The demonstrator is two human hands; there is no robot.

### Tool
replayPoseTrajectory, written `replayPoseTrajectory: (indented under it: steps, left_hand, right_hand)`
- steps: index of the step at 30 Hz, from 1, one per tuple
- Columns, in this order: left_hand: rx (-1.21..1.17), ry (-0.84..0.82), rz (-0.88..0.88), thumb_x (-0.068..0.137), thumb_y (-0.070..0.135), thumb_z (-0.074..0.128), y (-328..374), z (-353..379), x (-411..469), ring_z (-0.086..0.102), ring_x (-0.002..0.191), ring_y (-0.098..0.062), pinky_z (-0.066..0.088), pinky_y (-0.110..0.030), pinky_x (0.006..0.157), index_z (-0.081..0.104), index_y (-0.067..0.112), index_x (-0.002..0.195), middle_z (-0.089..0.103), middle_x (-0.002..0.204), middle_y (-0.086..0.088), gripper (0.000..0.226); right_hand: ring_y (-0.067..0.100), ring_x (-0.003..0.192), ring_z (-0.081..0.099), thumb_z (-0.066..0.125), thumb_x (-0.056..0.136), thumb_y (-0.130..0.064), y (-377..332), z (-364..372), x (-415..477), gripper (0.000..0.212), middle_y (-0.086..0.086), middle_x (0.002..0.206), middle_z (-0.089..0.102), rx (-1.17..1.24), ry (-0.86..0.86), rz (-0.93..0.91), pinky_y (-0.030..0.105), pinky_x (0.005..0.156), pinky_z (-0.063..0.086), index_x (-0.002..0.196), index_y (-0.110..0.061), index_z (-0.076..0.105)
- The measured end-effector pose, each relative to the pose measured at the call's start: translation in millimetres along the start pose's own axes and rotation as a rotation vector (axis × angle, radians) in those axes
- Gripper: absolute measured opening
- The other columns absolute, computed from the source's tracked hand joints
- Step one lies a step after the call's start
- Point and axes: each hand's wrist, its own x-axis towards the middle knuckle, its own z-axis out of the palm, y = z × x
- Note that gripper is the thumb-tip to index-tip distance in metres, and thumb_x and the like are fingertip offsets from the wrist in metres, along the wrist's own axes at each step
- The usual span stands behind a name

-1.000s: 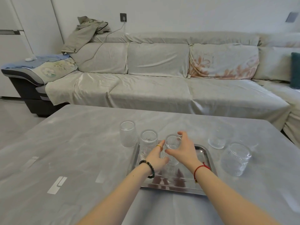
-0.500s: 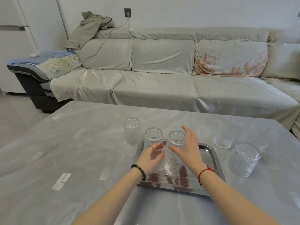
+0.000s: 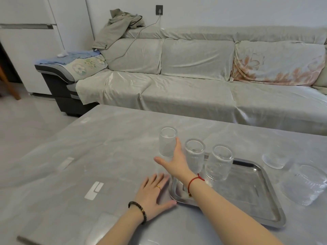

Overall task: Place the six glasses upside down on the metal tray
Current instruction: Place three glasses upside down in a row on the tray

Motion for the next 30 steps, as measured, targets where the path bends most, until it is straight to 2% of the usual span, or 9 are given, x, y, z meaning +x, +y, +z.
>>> replayPoseTrajectory:
  steps: [3,6,9,11,15,19,23,28,30]
  left_hand:
    - [0.019,0.010,0.020,0.071,0.079,0.028,-2.5,5.2,1.8,-0.011,0.142,-0.015,-0.013,-0.032,0.111,-0.014,0.049,0.131,-0.004,0.155,0.008,0.079]
    - [0.039,0.015,0.036,0.072,0.078,0.024,-4.6,9.2,3.9,-0.014,0.141,-0.014,-0.015,-0.032,0.110,-0.016,0.048,0.132,-0.006,0.155,0.007,0.078]
    - [0.040,0.008,0.032,0.073,0.077,0.023,-4.4,10.0,5.8,-0.015,0.141,-0.014,-0.016,-0.033,0.111,-0.013,0.045,0.135,-0.009,0.155,0.008,0.079]
    - [0.036,-0.008,0.033,0.074,0.077,0.023,-2.4,8.8,5.5,-0.016,0.141,-0.014,-0.016,-0.033,0.110,-0.015,0.045,0.135,-0.011,0.154,0.009,0.078]
    - [0.046,-0.014,0.030,0.073,0.077,0.021,1.4,6.5,4.7,-0.016,0.141,-0.014,-0.016,-0.033,0.111,-0.012,0.043,0.137,-0.013,0.154,0.010,0.079]
    - [0.059,-0.027,0.025,0.074,0.077,0.021,3.4,4.8,3.7,-0.015,0.141,-0.013,-0.013,-0.033,0.112,-0.011,0.042,0.137,-0.011,0.154,0.010,0.079]
    - [0.056,-0.023,0.023,0.075,0.077,0.020,5.7,2.6,1.6,-0.014,0.141,-0.013,-0.011,-0.033,0.114,-0.010,0.042,0.138,-0.011,0.154,0.010,0.078]
    - [0.072,-0.001,0.017,0.079,0.071,0.025,7.1,2.8,-0.4,-0.011,0.141,-0.011,-0.007,-0.032,0.115,-0.023,0.036,0.130,-0.010,0.154,0.011,0.078]
    - [0.075,0.007,0.009,0.080,0.071,0.025,7.5,3.0,-0.7,-0.010,0.141,-0.011,-0.006,-0.032,0.116,-0.025,0.037,0.127,-0.009,0.153,0.011,0.077]
  right_hand:
    - [0.026,0.142,0.012,0.075,0.071,-0.031,7.4,15.8,23.2,0.112,0.010,0.155,0.008,0.030,0.090,0.067,0.037,0.116,0.015,0.143,-0.013,-0.009]
    - [0.028,0.141,0.015,0.075,0.071,-0.027,10.2,27.4,47.9,0.110,0.014,0.153,0.011,0.035,0.206,0.092,0.039,0.116,0.016,0.144,-0.011,-0.006]
    - [0.030,0.135,0.029,0.076,0.069,-0.023,8.3,30.9,70.3,0.099,0.016,0.147,0.027,0.087,0.350,0.127,0.040,0.112,0.026,0.142,-0.009,0.010]
    - [0.033,0.124,0.041,0.077,0.067,-0.019,7.5,28.4,78.9,0.085,0.018,0.136,0.040,0.115,0.409,0.133,0.035,0.101,0.034,0.134,-0.007,0.025]
    - [0.025,0.108,0.051,0.079,0.063,-0.019,4.5,16.7,70.2,0.069,0.012,0.120,0.053,0.083,0.358,0.060,0.020,0.080,0.032,0.120,-0.011,0.039]
    - [0.014,0.101,0.050,0.081,0.061,-0.024,-17.5,-4.9,37.6,0.062,-0.007,0.105,0.052,0.124,0.254,-0.096,0.020,0.083,0.035,0.110,-0.022,0.042]
    - [0.003,0.103,0.052,0.084,0.055,-0.031,-38.1,-47.1,-10.3,0.070,-0.018,0.106,0.053,0.186,0.189,-0.189,0.024,0.089,0.044,0.112,-0.032,0.044]
    - [-0.010,0.098,0.055,0.086,0.050,-0.037,-25.3,-125.0,-72.1,0.065,-0.019,0.106,0.059,0.139,0.225,-0.228,0.003,0.073,0.046,0.104,-0.044,0.050]
    - [-0.012,0.097,0.056,0.086,0.051,-0.034,-10.7,-154.4,-88.9,0.061,-0.019,0.104,0.060,0.112,0.289,-0.208,0.002,0.071,0.046,0.099,-0.045,0.050]
